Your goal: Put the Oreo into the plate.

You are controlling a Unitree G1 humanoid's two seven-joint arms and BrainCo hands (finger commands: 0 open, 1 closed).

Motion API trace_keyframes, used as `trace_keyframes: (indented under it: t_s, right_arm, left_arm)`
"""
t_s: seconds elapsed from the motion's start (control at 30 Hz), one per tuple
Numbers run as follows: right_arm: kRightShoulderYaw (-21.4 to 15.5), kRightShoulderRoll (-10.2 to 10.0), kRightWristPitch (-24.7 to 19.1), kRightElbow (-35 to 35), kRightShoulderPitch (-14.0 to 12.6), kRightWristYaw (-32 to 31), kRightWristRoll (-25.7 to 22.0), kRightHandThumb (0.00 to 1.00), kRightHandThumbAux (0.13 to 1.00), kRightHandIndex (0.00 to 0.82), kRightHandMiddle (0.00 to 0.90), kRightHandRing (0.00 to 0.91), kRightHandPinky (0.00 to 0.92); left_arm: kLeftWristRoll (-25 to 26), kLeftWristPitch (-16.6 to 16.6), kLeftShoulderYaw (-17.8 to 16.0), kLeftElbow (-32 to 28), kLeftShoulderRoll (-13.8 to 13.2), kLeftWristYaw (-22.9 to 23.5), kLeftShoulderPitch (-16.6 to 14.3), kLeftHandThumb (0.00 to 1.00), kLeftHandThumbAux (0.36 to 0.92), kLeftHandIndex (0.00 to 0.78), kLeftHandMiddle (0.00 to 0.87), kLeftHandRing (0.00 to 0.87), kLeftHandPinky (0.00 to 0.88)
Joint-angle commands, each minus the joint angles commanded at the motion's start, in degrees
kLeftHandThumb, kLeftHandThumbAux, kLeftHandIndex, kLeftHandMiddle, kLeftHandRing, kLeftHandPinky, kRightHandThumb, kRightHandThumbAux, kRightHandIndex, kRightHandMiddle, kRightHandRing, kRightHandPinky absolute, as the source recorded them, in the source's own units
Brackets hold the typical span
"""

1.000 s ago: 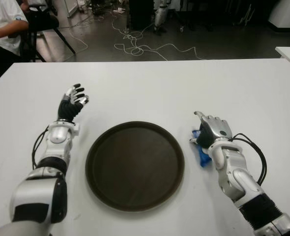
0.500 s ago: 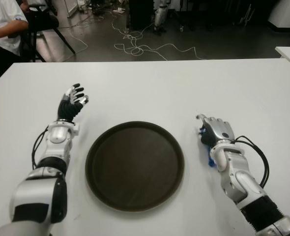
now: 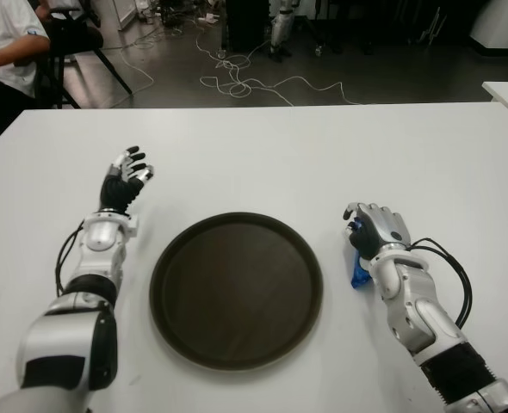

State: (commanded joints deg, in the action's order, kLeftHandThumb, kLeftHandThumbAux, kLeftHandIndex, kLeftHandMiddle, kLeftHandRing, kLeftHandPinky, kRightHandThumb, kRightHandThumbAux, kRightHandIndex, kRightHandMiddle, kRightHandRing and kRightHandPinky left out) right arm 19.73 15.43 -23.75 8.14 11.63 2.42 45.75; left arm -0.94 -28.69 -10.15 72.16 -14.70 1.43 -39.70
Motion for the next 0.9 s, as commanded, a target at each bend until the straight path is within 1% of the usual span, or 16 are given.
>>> trace_keyframes:
  t_s: [0.17, 0.37, 0.7, 0.9]
  right_arm:
    - [-0.2, -0.1, 0.1, 0.3, 0.1, -0.2, -0.4, 0.697, 0.739, 0.399, 0.69, 0.743, 0.755]
    - [-0.5, 0.0, 1.1, 0.7, 0.2, -0.1, -1.0, 0.698, 0.738, 0.399, 0.712, 0.764, 0.767]
    - [-0.5, 0.6, 2.1, 1.6, 0.4, 0.0, -0.7, 0.7, 0.738, 0.399, 0.702, 0.754, 0.757]
    - [-0.6, 1.0, 2.9, 2.4, 0.6, 0.4, -0.8, 0.7, 0.738, 0.399, 0.689, 0.742, 0.74]
  left_arm:
    - [-0.5, -0.2, 0.3, 0.0, -0.2, -0.1, 0.1, 0.026, 0.643, 0.135, 0.176, 0.134, 0.09]
    - [-0.5, -0.3, 0.3, 0.0, -0.2, -0.1, 0.1, 0.023, 0.661, 0.127, 0.168, 0.126, 0.085]
    - [-0.5, -0.6, 0.3, 0.1, 0.0, -0.5, 0.1, 0.022, 0.639, 0.14, 0.177, 0.134, 0.089]
    - [-0.6, -0.9, 0.3, 0.1, 0.1, -0.5, 0.1, 0.027, 0.628, 0.132, 0.18, 0.133, 0.095]
